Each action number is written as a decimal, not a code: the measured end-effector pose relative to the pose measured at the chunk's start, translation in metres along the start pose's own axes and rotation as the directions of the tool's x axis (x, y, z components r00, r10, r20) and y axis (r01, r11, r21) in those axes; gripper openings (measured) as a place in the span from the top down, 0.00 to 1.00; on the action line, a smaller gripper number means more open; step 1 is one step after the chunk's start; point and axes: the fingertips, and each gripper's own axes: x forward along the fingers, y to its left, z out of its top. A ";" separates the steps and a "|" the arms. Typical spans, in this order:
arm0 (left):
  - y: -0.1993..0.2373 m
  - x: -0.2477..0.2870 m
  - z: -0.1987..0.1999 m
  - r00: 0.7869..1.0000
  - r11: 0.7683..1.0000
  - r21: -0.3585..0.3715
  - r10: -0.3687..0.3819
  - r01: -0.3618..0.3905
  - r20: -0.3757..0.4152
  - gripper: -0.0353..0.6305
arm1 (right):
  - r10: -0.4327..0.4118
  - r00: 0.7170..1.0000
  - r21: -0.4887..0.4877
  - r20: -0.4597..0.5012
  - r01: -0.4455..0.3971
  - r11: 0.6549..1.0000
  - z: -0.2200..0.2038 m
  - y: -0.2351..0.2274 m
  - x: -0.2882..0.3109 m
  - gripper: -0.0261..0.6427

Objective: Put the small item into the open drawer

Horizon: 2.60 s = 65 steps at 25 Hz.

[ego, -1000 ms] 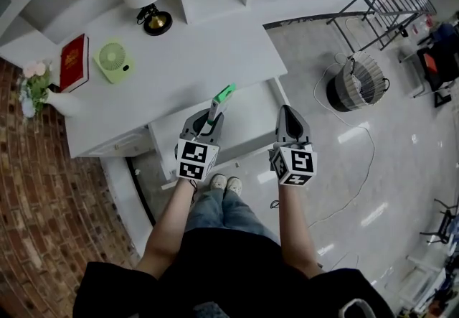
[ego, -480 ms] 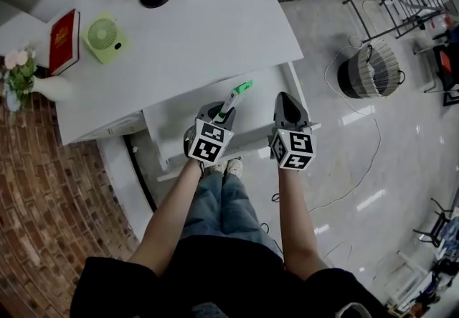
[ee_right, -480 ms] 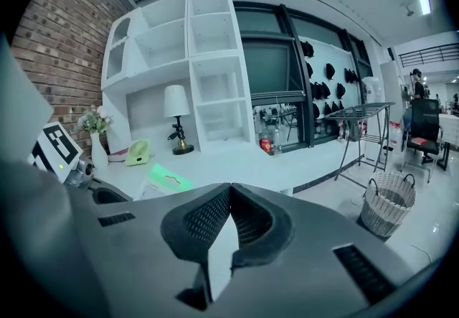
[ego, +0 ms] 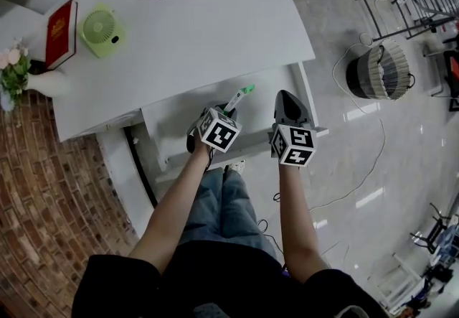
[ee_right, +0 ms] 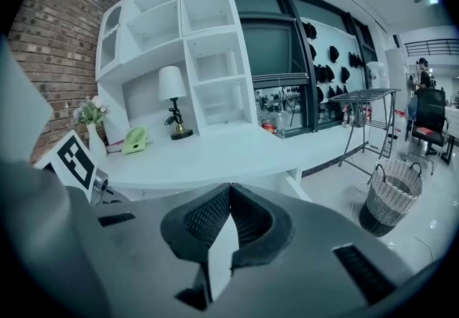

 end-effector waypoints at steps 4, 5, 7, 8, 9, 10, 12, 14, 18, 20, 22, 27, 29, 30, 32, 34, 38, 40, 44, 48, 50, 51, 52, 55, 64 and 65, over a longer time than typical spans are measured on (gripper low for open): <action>0.003 0.014 -0.017 0.995 0.998 0.056 0.023 -0.017 -0.102 0.81 | 0.007 1.000 0.001 -0.016 -0.007 1.000 -0.005 0.000 0.007 0.96; 0.004 0.017 -0.021 0.992 0.998 0.068 0.027 -0.019 -0.121 0.81 | 0.009 1.000 0.002 -0.019 -0.009 1.000 -0.006 -0.001 0.008 0.96; 0.004 0.020 -0.024 0.990 0.997 0.080 0.029 -0.018 -0.139 0.81 | 0.011 1.000 0.004 -0.026 -0.011 1.000 -0.008 -0.001 0.011 0.96; 0.003 0.021 -0.023 0.990 0.996 0.085 0.029 -0.017 -0.140 0.81 | 0.011 0.999 0.005 -0.030 -0.011 1.000 -0.009 -0.001 0.012 0.96; 0.003 0.022 -0.022 0.989 0.995 0.094 0.031 -0.018 -0.142 0.81 | 0.011 0.999 0.006 -0.032 -0.011 1.000 -0.010 -0.001 0.013 0.96; 0.003 0.023 -0.021 0.989 0.994 0.105 0.035 -0.020 -0.144 0.81 | 0.011 0.999 0.008 -0.034 -0.011 1.000 -0.010 -0.002 0.014 0.96; 0.002 0.025 -0.019 0.987 0.992 0.122 0.045 -0.027 -0.152 0.80 | 0.011 0.999 0.010 -0.036 -0.011 1.000 -0.011 -0.002 0.015 0.96; 0.001 0.028 -0.018 0.985 0.990 0.136 0.051 -0.029 -0.165 0.80 | 0.012 0.999 0.011 -0.036 -0.011 1.000 -0.011 -0.003 0.015 0.96; -0.002 0.032 -0.015 0.983 0.987 0.161 0.051 -0.022 -0.175 0.80 | 0.010 0.999 0.017 -0.034 -0.009 1.000 -0.011 -0.006 0.013 0.96; -0.003 0.032 -0.013 0.986 0.988 0.154 0.043 -0.018 -0.162 0.78 | 0.008 0.999 0.022 -0.032 -0.007 1.000 -0.011 -0.008 0.012 0.96; -0.004 0.032 -0.009 0.991 0.990 0.142 0.038 -0.019 -0.130 0.71 | 0.005 1.000 0.024 -0.029 -0.004 1.000 -0.011 -0.009 0.011 0.96; -0.006 0.029 0.001 0.997 0.991 0.129 0.032 -0.024 -0.063 0.61 | 0.002 1.000 0.025 -0.022 -0.002 1.000 -0.009 -0.010 0.009 0.96; -0.007 0.027 0.002 0.998 0.991 0.129 0.032 -0.024 -0.056 0.61 | 0.002 1.000 0.025 -0.021 -0.001 1.000 -0.008 -0.010 0.008 0.96; -0.007 0.025 0.003 0.998 0.991 0.130 0.036 -0.029 -0.051 0.61 | 0.003 1.000 0.024 -0.019 -0.002 1.000 -0.007 -0.009 0.007 0.96; -0.005 0.018 0.006 0.998 0.990 0.134 0.054 -0.049 -0.037 0.61 | 0.003 1.000 0.023 -0.010 -0.003 1.000 -0.004 -0.009 0.005 0.96; -0.001 0.004 0.012 0.996 0.988 0.133 0.083 -0.081 -0.010 0.61 | 0.003 1.000 0.022 0.003 -0.003 1.000 0.002 -0.009 -0.001 0.96; 0.010 -0.042 0.032 0.986 0.985 0.090 0.134 -0.144 0.100 0.63 | -0.001 0.999 0.019 0.046 0.000 1.000 0.021 -0.007 -0.018 0.96; 0.015 -0.073 0.044 0.971 0.984 0.043 0.160 -0.170 0.176 0.69 | -0.003 0.998 0.022 0.071 0.001 1.000 0.031 -0.005 -0.031 0.96; 0.024 -0.138 0.073 0.913 0.974 -0.061 0.224 -0.216 0.342 0.82 | 0.003 0.991 0.029 0.136 -0.007 1.000 0.057 0.002 -0.062 0.96; 0.027 -0.202 0.098 0.823 0.964 -0.121 0.265 -0.236 0.503 0.88 | 0.003 0.976 0.029 0.216 -0.009 1.000 0.081 0.013 -0.100 0.96; 0.026 -0.230 0.109 0.775 0.962 -0.130 0.270 -0.240 0.571 0.89 | -0.001 0.966 0.023 0.258 -0.005 1.000 0.094 0.018 -0.118 0.96; 0.025 -0.243 0.114 0.751 0.962 -0.129 0.268 -0.240 0.604 0.89 | -0.004 0.959 0.023 0.283 -0.003 1.000 0.100 0.020 -0.126 0.96; 0.024 -0.255 0.120 0.726 0.963 -0.125 0.264 -0.240 0.635 0.90 | -0.007 0.952 0.024 0.307 -0.001 1.000 0.106 0.022 -0.134 0.96; 0.018 -0.288 0.129 0.657 0.966 -0.119 0.244 -0.229 0.713 0.91 | -0.016 0.930 0.033 0.368 0.004 0.999 0.120 0.026 -0.155 0.96; 0.000 -0.329 0.125 0.571 0.979 -0.103 0.188 -0.178 0.799 0.91 | -0.015 0.880 0.002 0.474 0.015 1.000 0.146 0.039 -0.193 0.96; 0.000 -0.331 0.124 0.568 0.978 -0.104 0.190 -0.180 0.801 0.91 | -0.012 0.879 -0.002 0.477 0.015 1.000 0.147 0.040 -0.195 0.96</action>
